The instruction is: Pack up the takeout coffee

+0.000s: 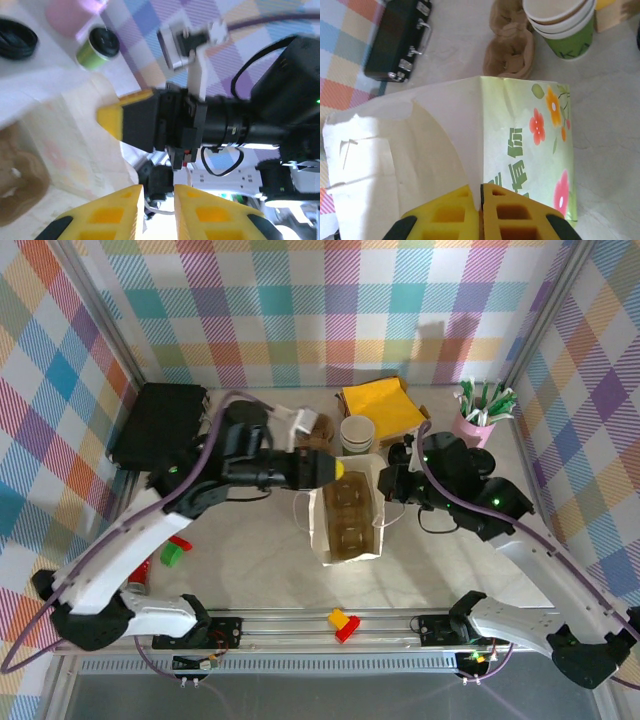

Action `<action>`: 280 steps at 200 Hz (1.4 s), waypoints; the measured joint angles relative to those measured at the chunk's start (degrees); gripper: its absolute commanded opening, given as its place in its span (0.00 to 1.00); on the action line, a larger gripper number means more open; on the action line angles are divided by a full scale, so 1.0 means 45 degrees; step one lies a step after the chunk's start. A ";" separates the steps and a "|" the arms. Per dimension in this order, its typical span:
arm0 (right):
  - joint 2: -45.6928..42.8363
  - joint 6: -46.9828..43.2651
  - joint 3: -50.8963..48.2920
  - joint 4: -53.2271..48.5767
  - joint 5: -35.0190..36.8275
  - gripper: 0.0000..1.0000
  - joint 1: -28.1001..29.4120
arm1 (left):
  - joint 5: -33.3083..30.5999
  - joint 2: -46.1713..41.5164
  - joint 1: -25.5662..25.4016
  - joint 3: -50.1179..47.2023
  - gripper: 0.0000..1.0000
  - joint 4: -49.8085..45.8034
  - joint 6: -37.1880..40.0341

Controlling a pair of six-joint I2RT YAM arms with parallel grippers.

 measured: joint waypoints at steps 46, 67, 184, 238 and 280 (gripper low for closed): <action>-0.1098 -0.1175 -0.0801 0.0952 -0.1146 0.09 0.0000 | -0.3065 -0.2113 0.0136 -0.0733 0.23 -0.0554 0.0991; -0.1467 -0.1593 -0.1035 0.1214 -0.1593 0.10 0.0000 | -0.3910 -0.2312 0.0160 -0.1209 0.23 -0.0733 0.1273; -0.0510 0.0141 -0.1311 0.1690 -0.1860 0.12 0.0000 | -0.4600 -0.1229 0.0160 -0.1681 0.21 -0.1326 0.1622; 0.1438 0.1073 0.0243 0.0826 -0.1214 0.28 -0.0180 | -0.4789 -0.1229 0.0175 -0.1889 0.21 -0.1355 0.1433; 0.2438 0.1171 0.1001 0.0039 -0.1379 0.50 -0.0933 | -0.4920 -0.1229 0.0185 -0.2001 0.26 -0.1491 0.1384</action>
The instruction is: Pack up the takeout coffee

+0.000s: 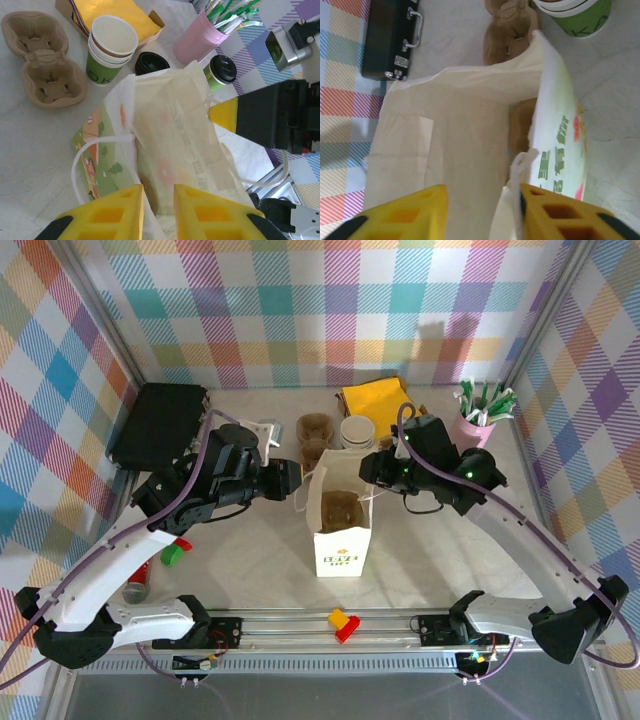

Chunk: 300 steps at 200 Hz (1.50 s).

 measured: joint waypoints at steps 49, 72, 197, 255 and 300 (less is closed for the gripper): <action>0.0869 -0.1229 0.2487 -0.2103 0.0049 0.65 -0.0670 | -0.0393 0.0146 0.0000 -0.0024 0.43 -0.0549 -0.0112; 0.0835 -0.2079 0.3813 -0.3249 0.0563 0.72 -0.0976 | -0.0534 0.0282 0.0000 -0.0097 0.55 -0.0559 -0.0214; -0.1496 -0.4940 0.1617 -0.4663 0.3016 0.93 -0.6596 | -0.1069 0.2871 -0.0243 -0.0500 0.19 -0.0389 -0.2390; -0.0806 -0.5115 -0.0563 -0.3259 0.2225 0.94 -0.9102 | -0.2531 0.3283 -0.0457 -0.0452 0.09 0.0189 -0.3473; 0.0117 -0.5299 -0.1195 -0.1889 0.1817 0.97 -1.0137 | -0.3497 0.3283 -0.0457 -0.0447 0.08 0.0753 -0.4012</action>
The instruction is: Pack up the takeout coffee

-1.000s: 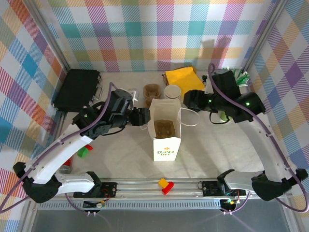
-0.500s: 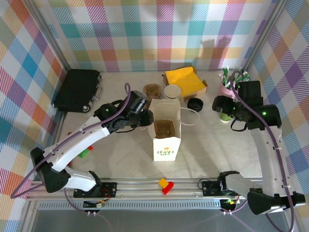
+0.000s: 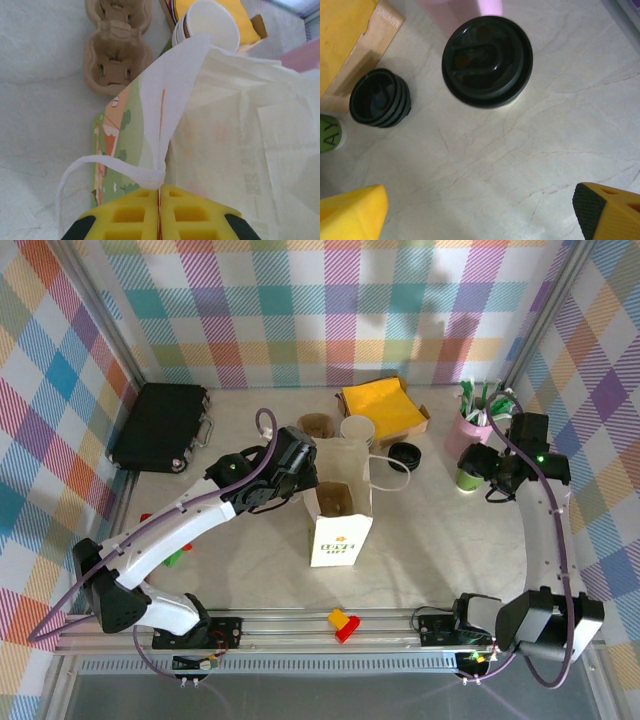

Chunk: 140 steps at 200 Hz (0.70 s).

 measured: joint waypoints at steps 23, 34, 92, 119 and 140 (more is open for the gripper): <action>0.0690 -0.0063 0.0000 0.0563 -0.0092 0.97 -0.0219 | -0.0277 0.0000 0.0000 0.0000 0.08 0.0209 -0.0102; 0.1039 -0.0107 0.0000 0.0787 -0.0180 0.97 -0.0282 | -0.0272 0.0000 0.0015 0.0000 0.09 0.0272 -0.0141; 0.2642 -0.0602 0.0170 0.1409 -0.0325 0.96 -0.0437 | 0.0223 0.0000 0.0500 -0.0034 0.30 0.0758 -0.0160; 0.3186 -0.0767 0.0544 0.1413 -0.0325 0.95 -0.0510 | 0.0306 -0.0053 0.0748 -0.0053 0.44 0.0748 0.0131; 0.3492 -0.0947 0.0903 0.1394 -0.0345 0.94 -0.0515 | 0.0296 -0.0379 0.0908 -0.0087 0.49 0.0661 0.0437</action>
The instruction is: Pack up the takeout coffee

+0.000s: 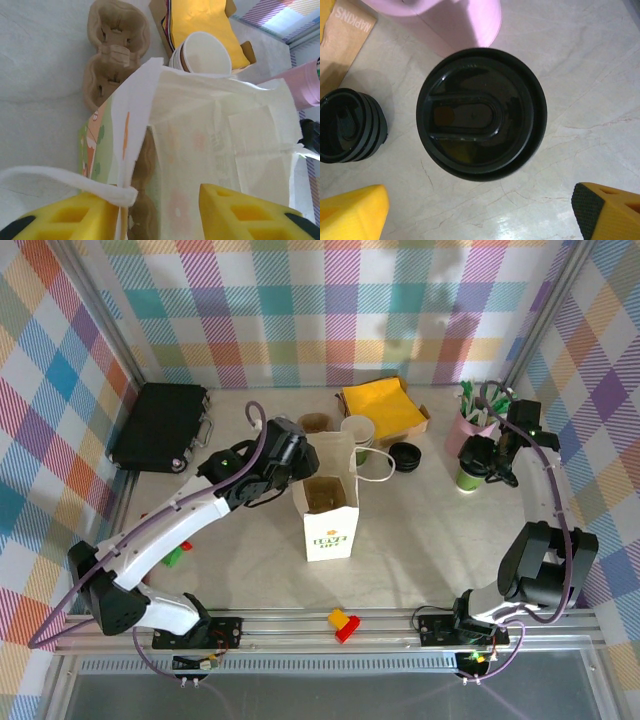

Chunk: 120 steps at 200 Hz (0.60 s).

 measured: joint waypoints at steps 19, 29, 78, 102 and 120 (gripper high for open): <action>0.0243 -0.0083 0.0296 0.0005 -0.0107 0.92 0.0000 | -0.0131 -0.0549 0.0126 -0.0010 0.52 -0.0160 0.0350; 0.0369 -0.0126 0.0427 0.0000 -0.0170 0.92 0.0000 | -0.0214 -0.0879 0.0194 -0.0010 0.52 -0.0253 0.0554; 0.1156 -0.0393 0.1035 -0.0219 -0.0214 0.88 0.0000 | -0.0466 -0.2220 0.0466 -0.0180 0.53 -0.0257 0.1690; 0.1540 -0.0481 0.1297 -0.0403 -0.0165 0.88 0.0000 | -0.0418 -0.2788 0.0466 -0.0617 0.56 -0.0170 0.2288; 0.1695 -0.0646 0.1355 -0.0529 -0.0146 0.87 0.0000 | -0.0243 -0.3123 0.0466 -0.0952 0.56 -0.0024 0.2691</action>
